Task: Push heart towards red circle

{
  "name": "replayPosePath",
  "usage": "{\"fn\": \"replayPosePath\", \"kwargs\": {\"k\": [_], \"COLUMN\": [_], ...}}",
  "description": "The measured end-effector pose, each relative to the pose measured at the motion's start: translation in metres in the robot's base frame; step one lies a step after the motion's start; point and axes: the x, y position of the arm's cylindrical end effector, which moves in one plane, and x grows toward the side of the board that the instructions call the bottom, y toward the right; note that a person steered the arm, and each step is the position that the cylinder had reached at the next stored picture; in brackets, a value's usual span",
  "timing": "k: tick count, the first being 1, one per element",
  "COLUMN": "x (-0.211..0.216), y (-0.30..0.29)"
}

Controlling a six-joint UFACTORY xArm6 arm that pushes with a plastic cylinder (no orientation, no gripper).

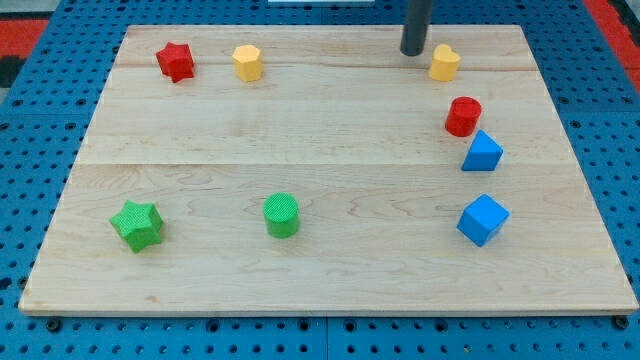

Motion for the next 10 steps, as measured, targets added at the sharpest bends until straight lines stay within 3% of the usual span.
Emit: {"fn": "replayPosePath", "kwargs": {"k": [2, 3, 4, 5, 6, 8, 9, 10], "x": [0.007, 0.036, 0.019, -0.005, 0.013, 0.054, 0.054, 0.052], "y": [0.094, 0.076, 0.087, 0.074, 0.032, 0.041, 0.035, -0.069]}}
